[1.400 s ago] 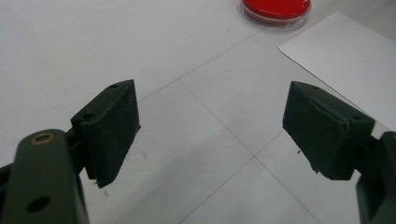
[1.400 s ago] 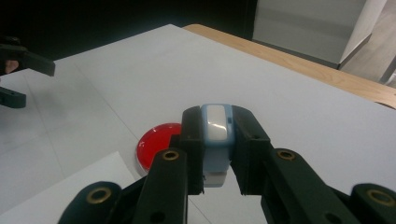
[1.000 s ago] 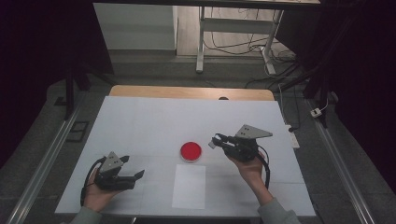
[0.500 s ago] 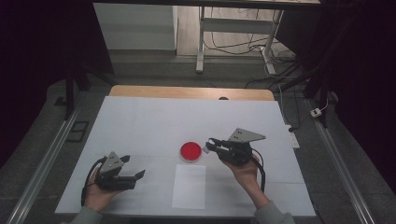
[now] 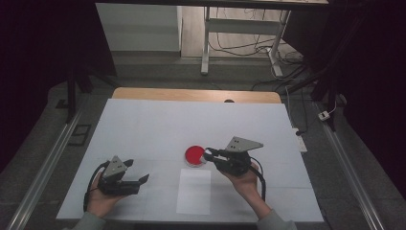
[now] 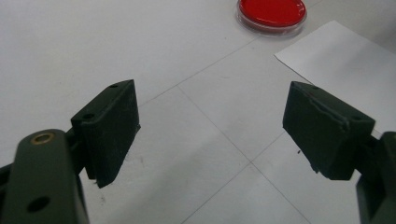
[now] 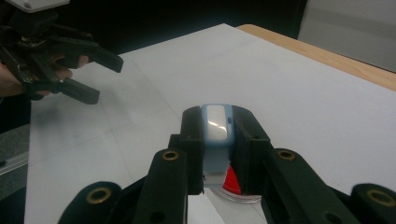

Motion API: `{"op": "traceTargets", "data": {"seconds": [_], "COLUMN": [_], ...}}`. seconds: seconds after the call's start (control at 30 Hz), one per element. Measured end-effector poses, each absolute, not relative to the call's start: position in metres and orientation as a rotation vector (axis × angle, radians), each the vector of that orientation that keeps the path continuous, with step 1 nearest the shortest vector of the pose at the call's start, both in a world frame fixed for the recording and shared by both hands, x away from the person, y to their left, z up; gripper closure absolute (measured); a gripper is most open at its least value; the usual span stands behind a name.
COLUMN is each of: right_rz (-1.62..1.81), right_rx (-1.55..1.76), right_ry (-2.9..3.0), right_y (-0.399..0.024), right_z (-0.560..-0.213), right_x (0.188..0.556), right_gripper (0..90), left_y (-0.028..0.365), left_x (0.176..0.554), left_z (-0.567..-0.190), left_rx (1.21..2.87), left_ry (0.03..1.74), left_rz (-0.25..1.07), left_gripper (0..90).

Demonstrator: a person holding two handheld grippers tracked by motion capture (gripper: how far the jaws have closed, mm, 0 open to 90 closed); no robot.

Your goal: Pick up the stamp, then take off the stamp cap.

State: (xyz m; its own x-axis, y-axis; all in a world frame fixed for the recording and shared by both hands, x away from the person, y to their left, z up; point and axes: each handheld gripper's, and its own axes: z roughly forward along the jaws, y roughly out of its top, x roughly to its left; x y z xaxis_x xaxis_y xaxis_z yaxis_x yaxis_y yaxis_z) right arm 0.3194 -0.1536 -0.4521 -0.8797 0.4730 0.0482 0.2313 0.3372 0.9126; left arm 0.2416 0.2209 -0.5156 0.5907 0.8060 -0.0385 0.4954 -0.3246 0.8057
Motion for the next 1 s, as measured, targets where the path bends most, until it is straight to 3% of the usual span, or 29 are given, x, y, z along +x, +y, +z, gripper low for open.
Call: {"op": "traceTargets", "data": {"seconds": [1.0], "right_rz": [1.584], "right_rx": [0.615], "right_ry": [2.379], "right_y": [-0.1457], "right_z": [-0.451], "right_x": [0.3104], "right_gripper": [74.9], "left_y": [0.2165], "left_x": [0.2414], "left_z": [-0.5121], "left_rx": [1.979], "left_ry": [1.017], "left_rz": [0.493], "left_gripper": [18.9]}}
